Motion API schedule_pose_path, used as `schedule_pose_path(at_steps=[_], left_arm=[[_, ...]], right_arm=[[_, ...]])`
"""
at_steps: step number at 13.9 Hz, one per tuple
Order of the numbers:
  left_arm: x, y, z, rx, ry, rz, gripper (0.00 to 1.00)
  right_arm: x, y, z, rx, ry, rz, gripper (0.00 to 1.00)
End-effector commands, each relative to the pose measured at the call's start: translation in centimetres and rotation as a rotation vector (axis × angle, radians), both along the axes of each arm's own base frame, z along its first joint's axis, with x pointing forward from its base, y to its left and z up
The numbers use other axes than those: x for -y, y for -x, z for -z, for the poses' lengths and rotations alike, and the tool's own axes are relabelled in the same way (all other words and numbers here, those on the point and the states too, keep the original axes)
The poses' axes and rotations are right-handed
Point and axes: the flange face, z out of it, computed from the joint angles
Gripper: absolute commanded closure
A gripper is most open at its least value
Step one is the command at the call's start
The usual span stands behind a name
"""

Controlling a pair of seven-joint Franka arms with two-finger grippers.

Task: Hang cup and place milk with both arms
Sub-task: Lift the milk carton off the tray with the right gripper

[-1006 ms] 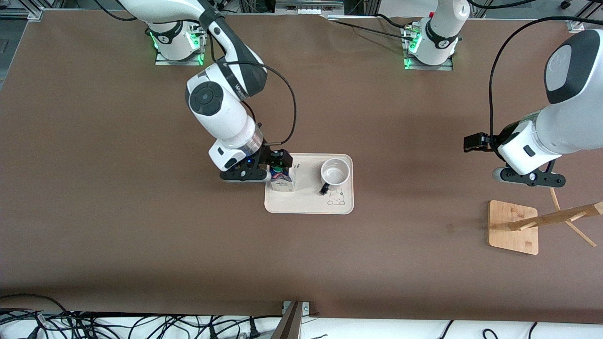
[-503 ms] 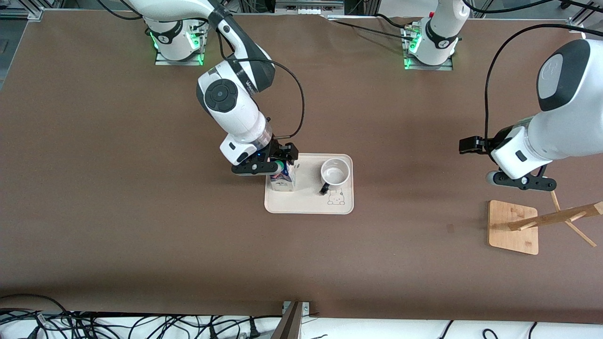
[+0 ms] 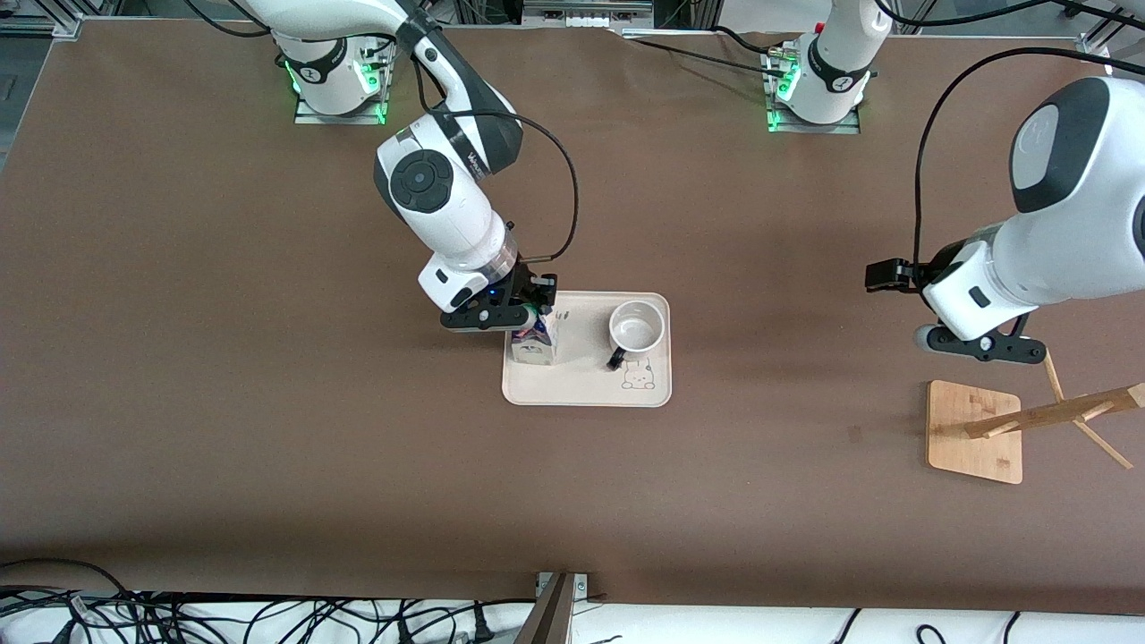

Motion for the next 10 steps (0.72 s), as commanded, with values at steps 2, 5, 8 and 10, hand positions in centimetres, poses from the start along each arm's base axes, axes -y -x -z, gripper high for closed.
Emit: schedule_pose_path(at_steps=[2, 5, 8, 10], left_arm=[[1.7, 0.2, 0.1, -0.015, -0.015, 0.033, 0.00], [2.7, 0.4, 0.2, -0.018, -0.014, 0.049, 0.00], [3.2, 0.5, 0.3, -0.021, -0.014, 0.056, 0.00], [3.4, 0.6, 0.5, -0.026, -0.012, 0.061, 0.00]], right_arm=[[0.2, 1.0, -3.6, -0.007, 0.001, 0.032, 0.72], [1.2, 0.7, -6.5, -0.042, 0.026, 0.041, 0.72], [7.0, -1.1, -10.1, -0.066, 0.105, 0.037, 0.72], [12.4, -2.4, -11.0, -0.095, 0.163, -0.044, 0.72]])
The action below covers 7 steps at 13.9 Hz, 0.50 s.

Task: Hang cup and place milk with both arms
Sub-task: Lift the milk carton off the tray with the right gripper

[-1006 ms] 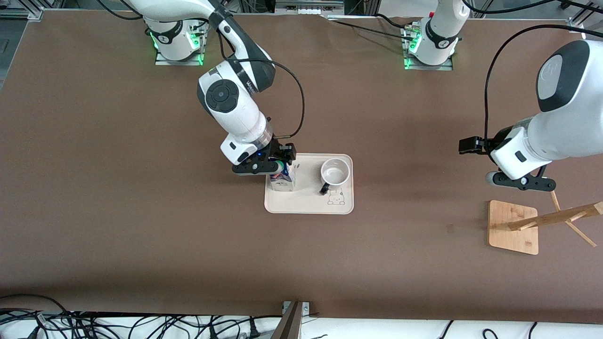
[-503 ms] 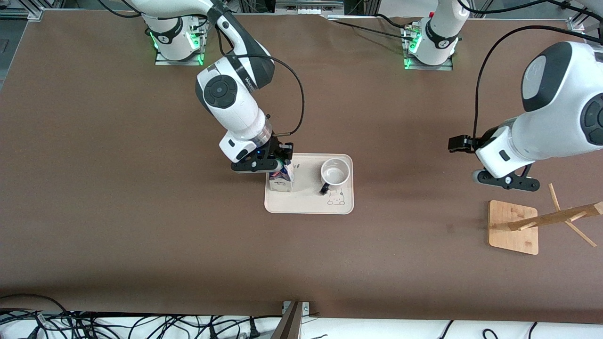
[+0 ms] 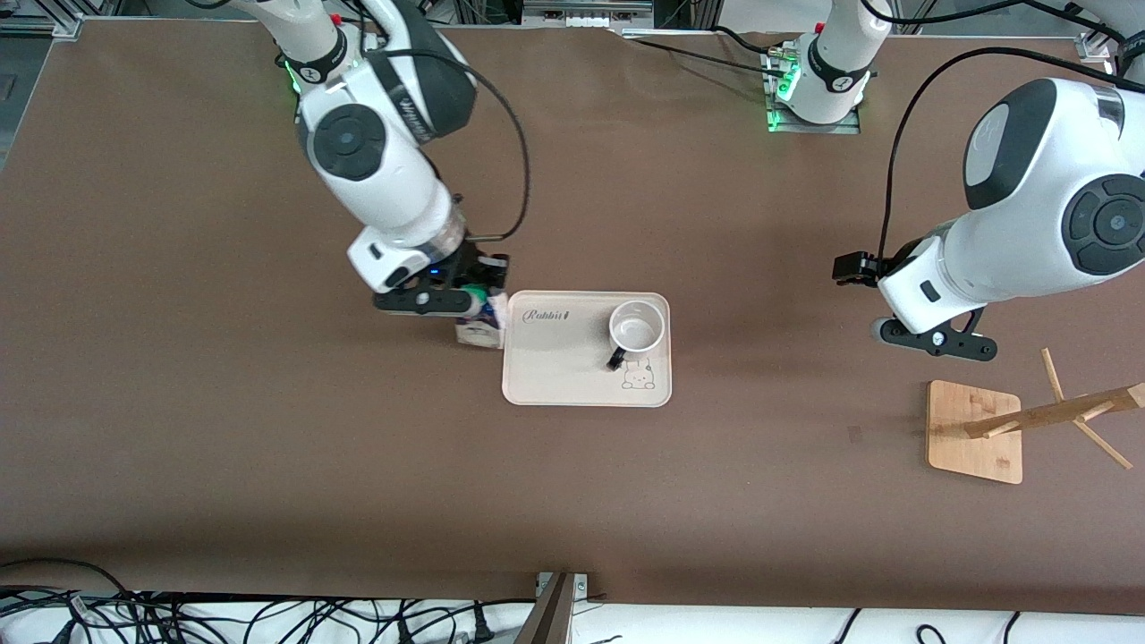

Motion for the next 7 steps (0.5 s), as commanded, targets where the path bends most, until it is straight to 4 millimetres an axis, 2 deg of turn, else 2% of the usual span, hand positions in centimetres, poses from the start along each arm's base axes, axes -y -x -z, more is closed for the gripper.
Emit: schedule_pose_path(at_steps=[1, 3, 4, 6, 7], left_arm=[[0.4, 0.1, 0.0, -0.012, -0.008, 0.013, 0.00], [3.5, 1.0, 0.6, -0.042, -0.016, 0.054, 0.00], [4.9, 1.3, 0.6, -0.042, -0.027, 0.075, 0.00], [6.6, 1.6, 0.4, -0.030, -0.015, 0.093, 0.00], [8.1, 1.6, 1.0, -0.028, -0.001, 0.115, 0.00]], right_arm=[[7.1, -1.7, -2.1, -0.008, 0.046, -0.108, 0.72], [13.4, -3.3, -2.7, -0.022, 0.069, -0.122, 0.72], [16.0, -3.7, -3.9, -0.014, 0.073, -0.092, 0.72], [20.4, -3.9, -4.6, -0.039, 0.085, -0.068, 0.72], [22.2, -4.0, -4.9, -0.043, 0.081, -0.081, 0.72]])
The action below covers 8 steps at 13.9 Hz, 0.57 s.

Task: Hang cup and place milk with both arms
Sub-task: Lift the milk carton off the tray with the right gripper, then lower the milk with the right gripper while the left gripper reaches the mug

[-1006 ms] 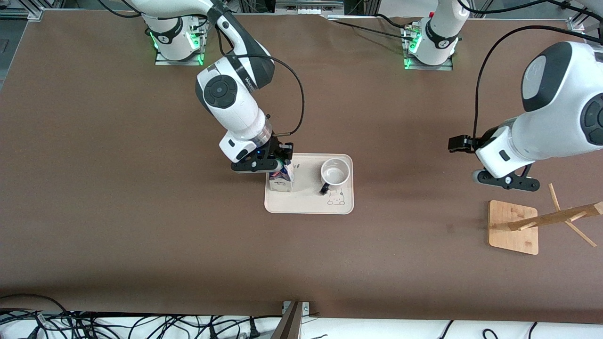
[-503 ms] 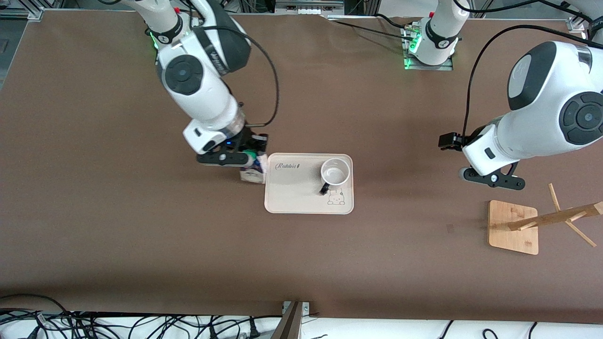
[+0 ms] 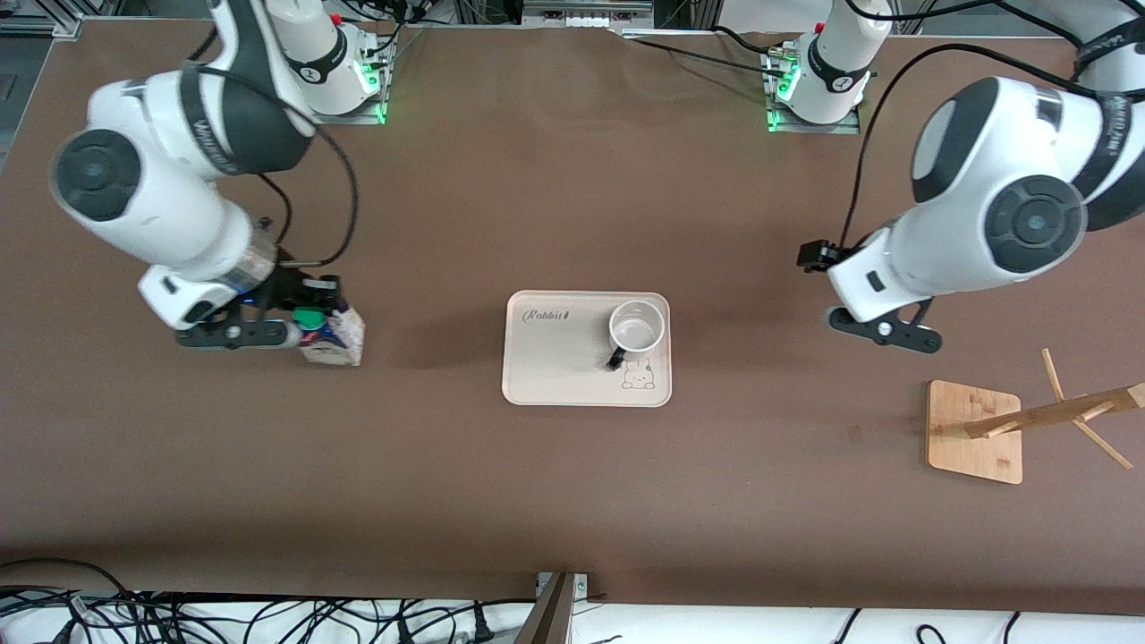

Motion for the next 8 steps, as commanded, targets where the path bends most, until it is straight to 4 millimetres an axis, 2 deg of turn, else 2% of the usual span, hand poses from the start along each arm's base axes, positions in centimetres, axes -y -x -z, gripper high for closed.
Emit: schedule_pose_path(at_steps=[1, 3, 5, 7, 8], left_arm=[[3.6, 0.0, 0.5, 0.019, 0.031, 0.038, 0.00], [8.9, 1.1, 1.4, 0.067, 0.042, 0.108, 0.00], [13.4, 2.4, 3.0, 0.072, 0.032, 0.143, 0.00], [15.5, 2.9, 5.1, 0.059, 0.014, 0.137, 0.00], [16.9, 3.3, 5.4, 0.076, 0.015, 0.123, 0.00]], right_arm=[[3.8, 0.8, -1.0, -0.022, -0.030, -0.021, 0.72], [5.9, 0.8, -0.4, -0.038, -0.077, -0.026, 0.71], [9.3, 0.8, 0.7, -0.038, -0.140, -0.030, 0.71], [12.7, 0.7, 2.5, -0.014, -0.268, -0.085, 0.71], [13.8, 1.0, 2.5, -0.014, -0.277, -0.102, 0.71]])
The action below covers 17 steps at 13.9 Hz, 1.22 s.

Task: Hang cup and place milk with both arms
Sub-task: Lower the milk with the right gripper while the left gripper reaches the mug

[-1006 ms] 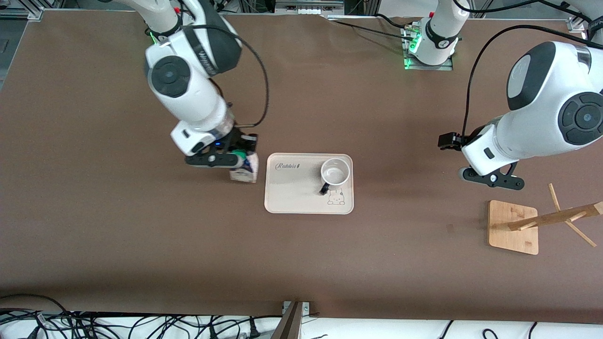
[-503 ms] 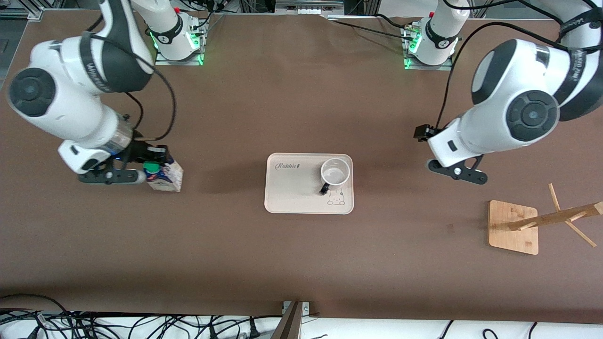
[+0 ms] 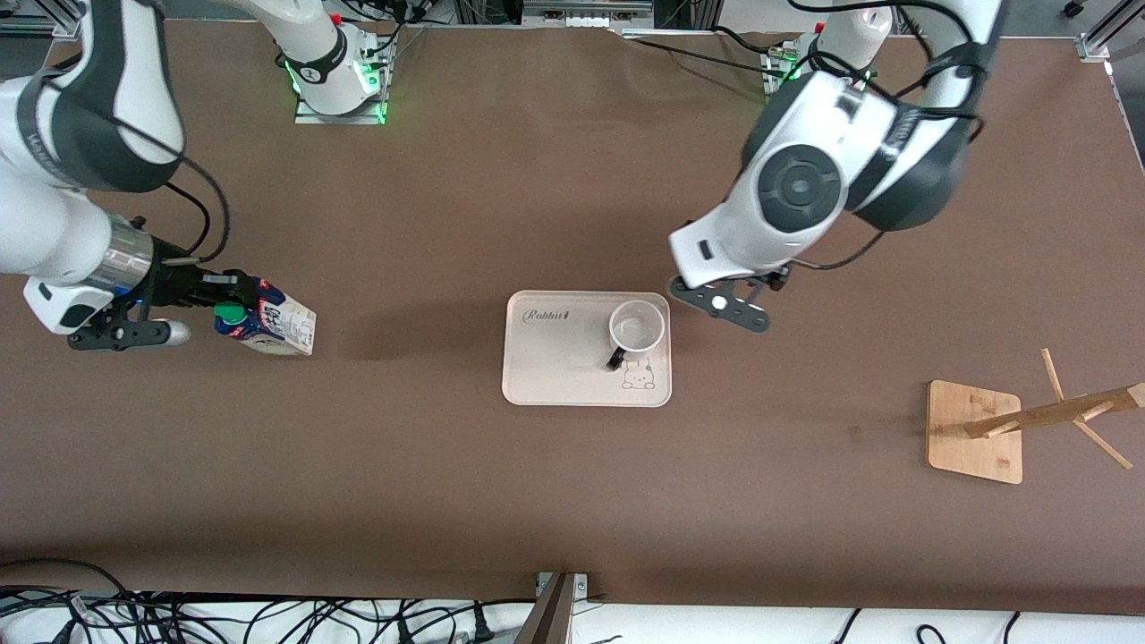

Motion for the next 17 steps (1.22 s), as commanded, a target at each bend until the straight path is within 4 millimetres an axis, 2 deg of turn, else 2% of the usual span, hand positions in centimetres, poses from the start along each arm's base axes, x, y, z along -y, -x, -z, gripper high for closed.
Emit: schedule_pose_path(at_steps=[1, 2, 3, 4, 6, 8, 10, 13, 14, 15, 17], left_arm=[[2.4, 0.0, 1.7, 0.026, -0.010, -0.026, 0.00], [4.0, 0.6, 2.6, 0.023, -0.011, -0.007, 0.00], [5.8, 1.5, 4.2, 0.013, -0.022, 0.011, 0.00], [6.9, 1.7, 5.5, 0.024, -0.022, 0.023, 0.00], [8.2, 1.4, 7.2, 0.071, -0.009, 0.040, 0.00], [8.9, 1.1, 9.6, 0.073, 0.005, 0.037, 0.00], [10.2, 1.4, 11.1, 0.095, 0.017, 0.057, 0.00], [11.4, 1.9, 11.4, 0.163, -0.029, 0.138, 0.00], [11.9, 2.5, 11.4, 0.164, -0.031, 0.149, 0.00], [12.2, 2.8, 11.3, 0.160, -0.026, 0.149, 0.00], [11.7, 2.7, 11.7, 0.143, -0.027, 0.146, 0.00]], right_arm=[[4.1, 1.1, 0.7, 0.020, -0.068, -0.021, 0.71], [6.1, 1.5, 2.0, -0.002, -0.057, 0.008, 0.71], [6.6, 1.9, 3.6, -0.032, -0.056, 0.021, 0.71], [6.3, 2.1, 5.2, -0.067, -0.046, 0.036, 0.71], [6.7, 2.4, 8.0, -0.119, -0.030, 0.047, 0.71], [7.3, 3.8, 10.6, -0.125, -0.028, 0.060, 0.71], [6.7, 4.0, 11.4, -0.057, -0.001, 0.036, 0.71], [6.8, 4.6, 12.6, -0.021, 0.017, 0.025, 0.70], [6.8, 4.9, 12.8, -0.025, 0.013, 0.018, 0.51], [6.9, 5.2, 13.0, -0.045, 0.006, 0.020, 0.01], [6.9, 5.4, 13.2, -0.070, -0.002, 0.016, 0.00]])
